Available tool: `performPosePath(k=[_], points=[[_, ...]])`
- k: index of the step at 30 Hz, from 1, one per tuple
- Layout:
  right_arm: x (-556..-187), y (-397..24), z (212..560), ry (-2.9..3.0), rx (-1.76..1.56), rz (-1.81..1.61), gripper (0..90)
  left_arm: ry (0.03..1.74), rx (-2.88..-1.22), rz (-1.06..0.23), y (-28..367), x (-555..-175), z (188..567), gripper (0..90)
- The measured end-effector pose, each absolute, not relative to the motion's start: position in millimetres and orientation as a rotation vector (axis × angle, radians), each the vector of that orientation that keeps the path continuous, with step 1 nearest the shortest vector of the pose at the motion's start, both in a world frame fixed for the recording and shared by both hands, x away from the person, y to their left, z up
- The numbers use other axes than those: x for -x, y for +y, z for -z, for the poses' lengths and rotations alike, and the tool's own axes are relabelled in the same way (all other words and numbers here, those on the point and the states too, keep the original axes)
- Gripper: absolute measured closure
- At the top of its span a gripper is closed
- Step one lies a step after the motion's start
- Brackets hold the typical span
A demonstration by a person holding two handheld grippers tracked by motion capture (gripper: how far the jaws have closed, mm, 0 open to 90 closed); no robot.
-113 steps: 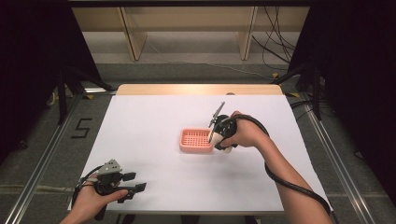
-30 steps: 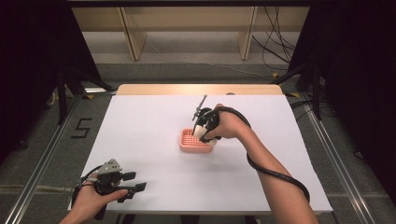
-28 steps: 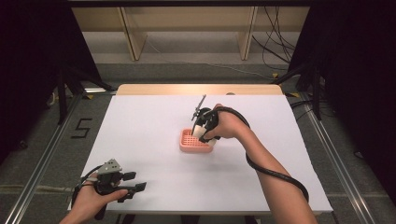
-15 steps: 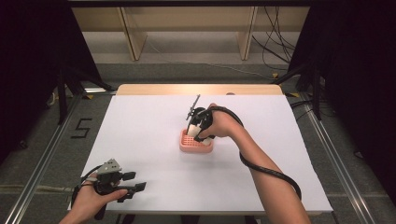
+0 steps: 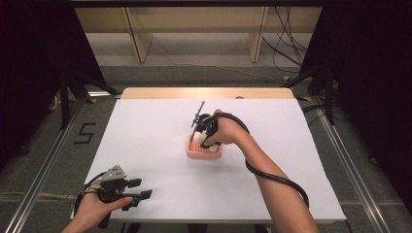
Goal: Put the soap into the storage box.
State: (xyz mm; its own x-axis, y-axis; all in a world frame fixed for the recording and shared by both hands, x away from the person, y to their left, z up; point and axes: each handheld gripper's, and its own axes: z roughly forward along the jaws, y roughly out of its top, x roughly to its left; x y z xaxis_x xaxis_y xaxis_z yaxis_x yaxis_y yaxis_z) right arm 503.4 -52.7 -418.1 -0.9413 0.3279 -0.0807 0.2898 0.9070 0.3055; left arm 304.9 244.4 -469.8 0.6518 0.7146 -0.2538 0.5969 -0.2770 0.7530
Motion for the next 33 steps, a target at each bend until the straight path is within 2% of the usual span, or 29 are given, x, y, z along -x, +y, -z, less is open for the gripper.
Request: performPosePath(k=[17, 22, 33], points=[[-504.5, -52.5, 426.8, 2.917, -0.474, -0.462, 50.2, 1.021, -1.983, -0.166, 244.9, -305.0, 469.7, 34.1], [-501.5, -55.1, 422.0, 2.913, -0.508, -0.49, 46.4, 1.019, -1.989, -0.17, 245.5, -305.1, 469.6, 34.1], [-473.7, -92.5, 407.5, 2.844, -0.631, -0.653, 46.0, 1.02, -1.985, -0.171, 245.3, -305.3, 470.9, 34.2]])
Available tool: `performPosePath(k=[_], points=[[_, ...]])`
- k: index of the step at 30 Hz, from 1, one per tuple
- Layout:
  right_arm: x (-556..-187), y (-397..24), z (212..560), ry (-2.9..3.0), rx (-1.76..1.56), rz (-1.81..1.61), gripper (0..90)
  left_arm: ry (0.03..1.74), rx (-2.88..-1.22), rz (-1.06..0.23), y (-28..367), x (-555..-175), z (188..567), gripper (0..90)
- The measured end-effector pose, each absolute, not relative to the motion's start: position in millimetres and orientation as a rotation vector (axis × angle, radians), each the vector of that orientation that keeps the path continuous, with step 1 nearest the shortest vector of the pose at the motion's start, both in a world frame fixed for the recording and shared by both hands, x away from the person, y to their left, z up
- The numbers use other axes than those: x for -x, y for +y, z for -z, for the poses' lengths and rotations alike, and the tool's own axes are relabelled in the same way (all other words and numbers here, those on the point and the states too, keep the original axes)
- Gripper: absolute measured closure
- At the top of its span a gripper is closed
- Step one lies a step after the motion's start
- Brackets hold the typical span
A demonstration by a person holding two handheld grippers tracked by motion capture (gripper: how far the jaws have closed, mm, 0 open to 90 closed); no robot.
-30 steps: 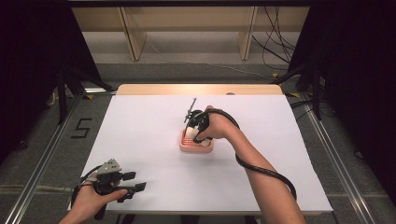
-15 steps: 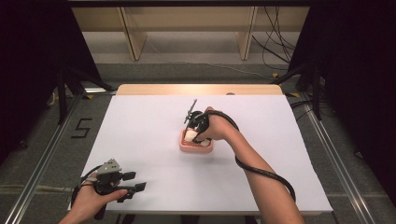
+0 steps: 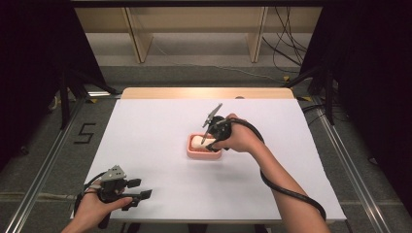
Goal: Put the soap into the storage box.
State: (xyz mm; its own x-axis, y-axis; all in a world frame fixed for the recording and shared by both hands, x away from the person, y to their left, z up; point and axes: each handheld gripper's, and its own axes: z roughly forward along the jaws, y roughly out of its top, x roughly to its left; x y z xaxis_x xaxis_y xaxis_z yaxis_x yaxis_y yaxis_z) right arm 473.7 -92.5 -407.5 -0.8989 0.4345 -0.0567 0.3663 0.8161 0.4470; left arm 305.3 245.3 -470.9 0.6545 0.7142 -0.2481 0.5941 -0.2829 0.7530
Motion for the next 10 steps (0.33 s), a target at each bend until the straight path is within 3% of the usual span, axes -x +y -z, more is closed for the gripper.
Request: performPosePath(k=[10], points=[[-422.0, -163.3, 423.5, 2.78, -0.789, -0.694, 51.0, 1.035, -2.001, -0.169, 244.0, -306.1, 473.1, 34.1]])
